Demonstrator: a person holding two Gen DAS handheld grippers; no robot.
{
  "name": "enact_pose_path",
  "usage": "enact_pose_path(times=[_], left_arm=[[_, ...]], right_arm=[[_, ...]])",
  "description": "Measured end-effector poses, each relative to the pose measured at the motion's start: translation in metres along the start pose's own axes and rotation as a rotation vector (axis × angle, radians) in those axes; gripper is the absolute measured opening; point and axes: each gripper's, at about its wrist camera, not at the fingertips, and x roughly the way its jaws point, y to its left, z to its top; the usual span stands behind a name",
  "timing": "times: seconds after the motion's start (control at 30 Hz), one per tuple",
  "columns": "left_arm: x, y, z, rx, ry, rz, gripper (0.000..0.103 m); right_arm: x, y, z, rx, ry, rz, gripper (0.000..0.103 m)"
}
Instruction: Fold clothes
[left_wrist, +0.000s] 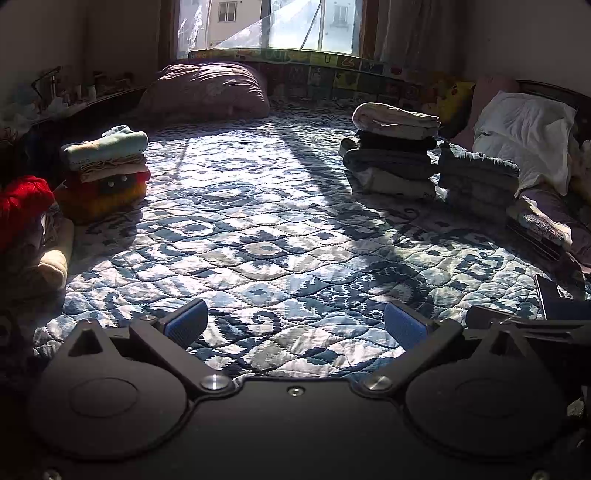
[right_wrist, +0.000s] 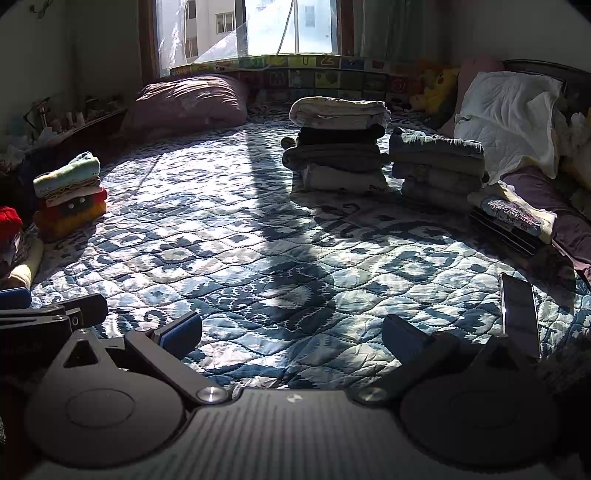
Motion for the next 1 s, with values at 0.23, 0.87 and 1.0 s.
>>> enact_pose_path(times=[0.23,0.87,1.0], left_arm=[[-0.0012,0.0023,0.0002,0.001,-0.002,-0.012,0.103],[-0.0018,-0.0023,0.0006,-0.002,-0.004,0.003,0.103],[-0.0014,-0.0025,-0.0001,-0.001,-0.003,0.004,0.103]], right_arm=[[-0.0021,0.0001,0.0005,-0.003,-0.003,-0.001,0.103],[-0.0074,0.0004,0.0015,-0.008,-0.01,-0.005,0.103],[-0.0069,0.0005,0.0006,-0.008,-0.011,-0.005,0.103]])
